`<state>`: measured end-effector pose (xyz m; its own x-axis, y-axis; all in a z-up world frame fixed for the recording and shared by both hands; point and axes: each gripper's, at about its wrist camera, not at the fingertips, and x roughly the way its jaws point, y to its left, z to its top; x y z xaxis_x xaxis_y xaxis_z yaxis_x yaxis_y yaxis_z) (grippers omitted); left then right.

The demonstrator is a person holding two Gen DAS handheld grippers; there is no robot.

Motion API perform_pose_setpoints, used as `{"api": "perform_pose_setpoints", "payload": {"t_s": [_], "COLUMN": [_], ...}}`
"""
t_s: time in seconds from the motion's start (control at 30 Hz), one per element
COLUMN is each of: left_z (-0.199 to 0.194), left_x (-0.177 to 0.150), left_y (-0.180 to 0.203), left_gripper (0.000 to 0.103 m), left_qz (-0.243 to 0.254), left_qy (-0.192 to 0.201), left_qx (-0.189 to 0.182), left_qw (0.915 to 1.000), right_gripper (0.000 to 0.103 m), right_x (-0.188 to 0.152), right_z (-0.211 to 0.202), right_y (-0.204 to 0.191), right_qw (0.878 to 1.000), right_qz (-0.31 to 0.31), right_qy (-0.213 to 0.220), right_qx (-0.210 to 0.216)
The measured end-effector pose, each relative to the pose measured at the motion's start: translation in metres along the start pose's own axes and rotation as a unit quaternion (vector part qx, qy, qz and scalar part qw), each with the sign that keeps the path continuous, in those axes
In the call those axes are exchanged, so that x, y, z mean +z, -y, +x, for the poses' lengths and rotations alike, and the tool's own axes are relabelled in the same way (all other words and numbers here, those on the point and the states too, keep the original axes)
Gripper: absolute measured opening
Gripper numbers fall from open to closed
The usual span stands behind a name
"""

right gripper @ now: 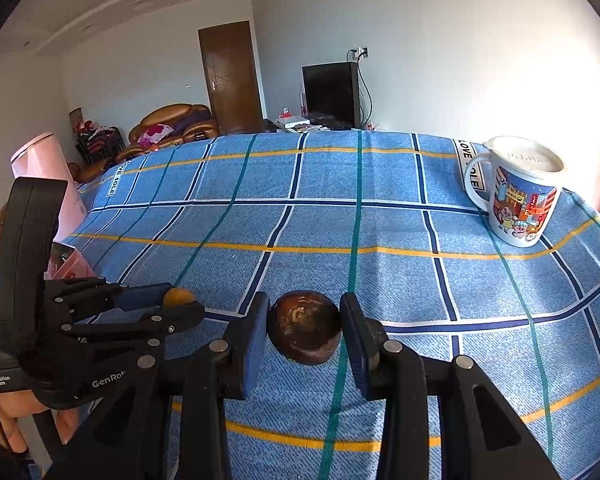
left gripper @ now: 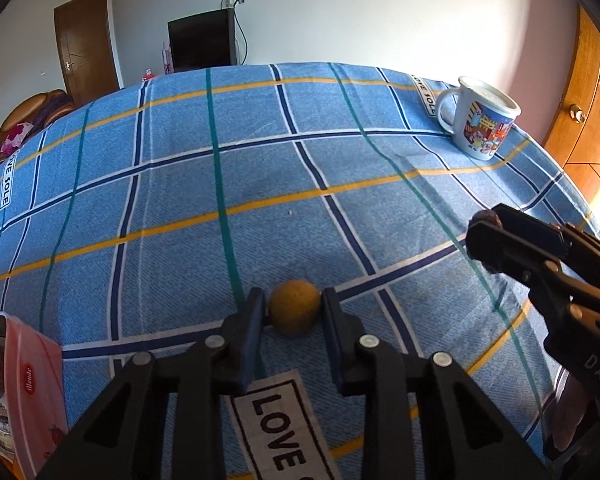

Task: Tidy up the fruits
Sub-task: 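Grasp a round dark brown fruit with the right gripper while the left grasps a small yellow fruit, then carry the dark brown fruit and small yellow fruit over the tin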

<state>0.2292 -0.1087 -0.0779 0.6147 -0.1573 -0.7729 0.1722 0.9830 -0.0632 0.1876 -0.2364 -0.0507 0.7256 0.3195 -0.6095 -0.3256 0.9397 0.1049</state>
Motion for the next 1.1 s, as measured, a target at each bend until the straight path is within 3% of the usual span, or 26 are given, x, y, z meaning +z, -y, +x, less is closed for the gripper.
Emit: {"api": "perform_pose_setpoints", "payload": {"t_s": [0.6, 1.1], "left_z": [-0.026, -0.056], "left_x": [-0.008, -0.02], "left_y": [0.003, 0.007], "left_gripper": [0.027, 0.027], "left_qz": [0.01, 0.023], "left_qy": [0.055, 0.13], "left_qx": [-0.013, 0.01], "left_qw": [0.9983, 0.9912], "right_gripper": [0.038, 0.038], "right_x": [-0.001, -0.005], "right_z": [-0.018, -0.032], "right_y": [-0.005, -0.007], "right_qw": [0.999, 0.996], "right_qz": [-0.014, -0.018], "right_qy": [0.05, 0.086], "right_qx": [0.002, 0.004]}}
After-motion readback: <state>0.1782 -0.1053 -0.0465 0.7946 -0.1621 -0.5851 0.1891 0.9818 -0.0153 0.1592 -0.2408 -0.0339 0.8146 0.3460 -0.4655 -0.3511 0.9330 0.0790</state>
